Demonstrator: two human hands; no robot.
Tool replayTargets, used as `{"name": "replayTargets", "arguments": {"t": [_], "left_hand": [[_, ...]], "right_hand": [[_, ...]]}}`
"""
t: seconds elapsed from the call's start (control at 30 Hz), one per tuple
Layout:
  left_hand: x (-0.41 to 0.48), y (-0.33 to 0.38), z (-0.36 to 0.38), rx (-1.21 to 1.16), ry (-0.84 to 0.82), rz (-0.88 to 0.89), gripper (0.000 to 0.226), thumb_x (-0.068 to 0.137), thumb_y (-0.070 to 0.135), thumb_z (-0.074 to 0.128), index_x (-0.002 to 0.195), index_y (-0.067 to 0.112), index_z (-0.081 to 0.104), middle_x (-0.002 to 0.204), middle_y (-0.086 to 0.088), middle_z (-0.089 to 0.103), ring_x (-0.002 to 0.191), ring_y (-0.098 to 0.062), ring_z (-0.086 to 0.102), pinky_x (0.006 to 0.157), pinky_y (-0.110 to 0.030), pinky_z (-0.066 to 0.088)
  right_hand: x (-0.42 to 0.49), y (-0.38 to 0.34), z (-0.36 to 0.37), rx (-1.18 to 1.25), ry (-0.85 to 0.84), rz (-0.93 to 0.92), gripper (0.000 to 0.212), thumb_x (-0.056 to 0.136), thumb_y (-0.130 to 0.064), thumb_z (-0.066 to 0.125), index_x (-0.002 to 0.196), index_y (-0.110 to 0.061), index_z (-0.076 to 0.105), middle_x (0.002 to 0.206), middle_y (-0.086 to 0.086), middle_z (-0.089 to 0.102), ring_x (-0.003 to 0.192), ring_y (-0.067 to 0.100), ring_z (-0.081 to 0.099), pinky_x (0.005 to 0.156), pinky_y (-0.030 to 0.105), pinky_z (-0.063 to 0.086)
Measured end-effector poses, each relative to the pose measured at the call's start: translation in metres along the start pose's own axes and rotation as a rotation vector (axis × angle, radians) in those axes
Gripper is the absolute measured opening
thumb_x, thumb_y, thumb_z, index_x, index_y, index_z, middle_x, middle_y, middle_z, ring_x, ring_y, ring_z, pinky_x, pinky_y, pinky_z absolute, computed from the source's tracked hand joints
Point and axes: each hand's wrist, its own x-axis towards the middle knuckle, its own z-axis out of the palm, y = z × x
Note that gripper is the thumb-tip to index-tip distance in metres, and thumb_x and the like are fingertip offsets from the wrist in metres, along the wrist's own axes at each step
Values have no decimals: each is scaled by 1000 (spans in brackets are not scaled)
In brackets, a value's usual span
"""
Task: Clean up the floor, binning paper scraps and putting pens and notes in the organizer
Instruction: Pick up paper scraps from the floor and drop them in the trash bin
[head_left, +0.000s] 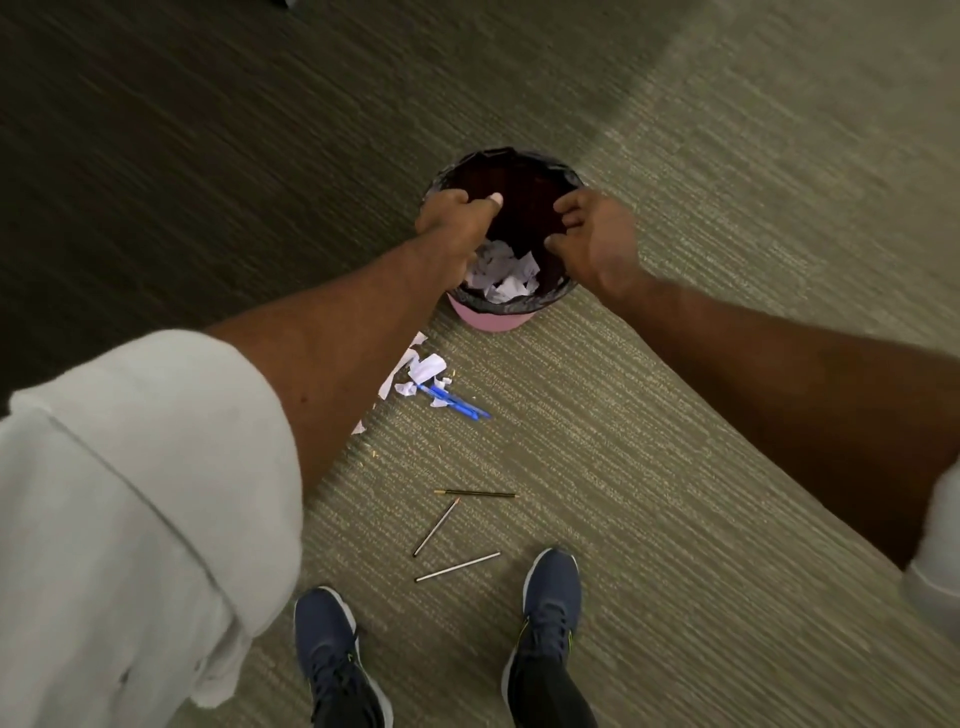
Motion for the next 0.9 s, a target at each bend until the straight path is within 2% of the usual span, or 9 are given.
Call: {"name": "replayTargets", "arguments": {"t": [0.1,0.2,0.37,0.5,0.57,0.67,0.8,0.9], "left_hand": [[-3,3,-2,72,-5,42,65,92,37,67,147,12,42,149,-11,46,132,-28,48,104,-43,50],[-9,5,-11,161,18,105,64,91,40,67,145,14,45,147,-10,49,131,-25,50,106,-39,48],[-27,-14,-48,266,77,171,53,90,40,68,134,12,57,132,-9,62,122,-21,58,105,-35,48],[-39,-59,-86,288,146,126,42,89,35,69,123,10,65,118,-7,68,111,-19,63,100,-33,51],[-41,-86,-102,296,159,99,42,89,35,71,121,8,66,115,-9,69,109,-21,65,98,-33,52],[-39,-130,-128,319,180,46,42,87,34,72,118,6,67,115,-12,70,109,-24,65,98,-36,52],[-34,-186,-148,347,171,0,49,80,35,77,114,2,67,109,-21,71,108,-33,66,98,-41,50],[-33,-219,-157,414,179,-9,37,85,24,75,115,2,68,112,-19,71,110,-30,65,96,-31,48]], "right_hand": [[0,-1,-6,-4,-18,-64,41,84,-14,75,123,-8,65,115,11,69,103,19,66,93,29,54],[-4,-8,-11,-46,-21,-139,39,87,-19,73,123,-9,66,118,9,70,107,18,66,94,26,52],[-22,-18,-6,-133,-76,-286,32,88,-18,68,119,-8,68,118,9,71,107,23,66,95,31,52],[-50,-28,23,-154,-146,-295,27,89,-14,61,114,-11,70,115,13,69,104,28,66,89,30,51],[-67,-30,42,-207,-185,-348,26,88,-15,65,113,-12,71,116,14,68,107,29,63,92,33,48],[-90,-32,74,-235,-242,-407,25,88,-12,65,112,-9,70,115,12,68,108,29,61,88,31,45],[-112,-21,119,-285,-325,-457,26,82,-6,66,108,-7,67,108,14,66,98,33,64,82,38,52],[-121,-14,157,-298,-395,-480,32,77,-2,68,108,-7,67,110,14,65,97,35,64,81,42,54]]}}
